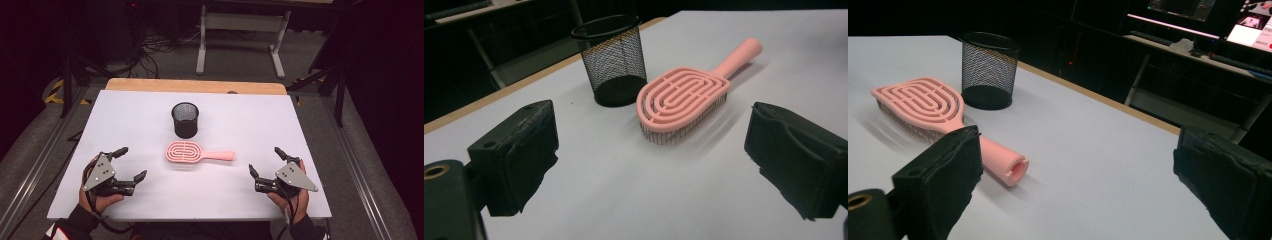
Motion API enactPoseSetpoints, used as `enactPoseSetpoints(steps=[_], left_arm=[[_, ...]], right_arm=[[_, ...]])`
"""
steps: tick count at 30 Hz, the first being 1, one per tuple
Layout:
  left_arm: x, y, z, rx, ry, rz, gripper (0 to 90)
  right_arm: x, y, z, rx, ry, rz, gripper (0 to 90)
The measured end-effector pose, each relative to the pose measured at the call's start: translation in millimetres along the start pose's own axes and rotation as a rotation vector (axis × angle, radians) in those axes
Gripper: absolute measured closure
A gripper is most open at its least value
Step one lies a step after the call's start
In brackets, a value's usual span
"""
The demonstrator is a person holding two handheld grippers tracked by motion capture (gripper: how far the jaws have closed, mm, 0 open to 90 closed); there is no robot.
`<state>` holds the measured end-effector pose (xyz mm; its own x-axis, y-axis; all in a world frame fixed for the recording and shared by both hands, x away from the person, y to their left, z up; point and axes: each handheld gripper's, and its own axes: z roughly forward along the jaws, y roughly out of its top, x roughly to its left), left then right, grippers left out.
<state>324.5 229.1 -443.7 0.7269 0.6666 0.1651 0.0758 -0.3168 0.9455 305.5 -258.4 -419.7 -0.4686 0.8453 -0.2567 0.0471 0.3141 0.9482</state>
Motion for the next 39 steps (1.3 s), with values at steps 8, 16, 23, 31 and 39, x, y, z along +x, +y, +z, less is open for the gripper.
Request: enactPoseSetpoints(steps=[8, 16, 23, 31, 39], left_arm=[[-3.0, 1.2, -2.8, -0.024, 0.003, 0.018, 7.2], [-1.8, 0.9, -0.8, -0.018, -0.007, 0.014, 6.9], [-3.2, 0.7, 0.3, -0.018, -0.006, 0.006, 7.2], [-0.7, 0.6, -0.3, -0.019, 0.007, 0.003, 7.6], [0.1, -0.4, -1.4, -0.017, 0.006, 0.005, 8.0]], right_arm=[[-2.6, -0.2, 2.4, 0.009, 0.015, 0.012, 6.2], [-7.4, 5.4, 22.6, 0.063, 0.046, 0.041, 7.0], [-8.8, 18.1, 42.8, 0.095, 0.094, 0.084, 17.4], [-13.3, 29.7, 71.9, 0.122, 0.083, 0.129, 33.6], [-11.7, 31.9, 105.5, 0.201, 0.105, 0.165, 63.7]])
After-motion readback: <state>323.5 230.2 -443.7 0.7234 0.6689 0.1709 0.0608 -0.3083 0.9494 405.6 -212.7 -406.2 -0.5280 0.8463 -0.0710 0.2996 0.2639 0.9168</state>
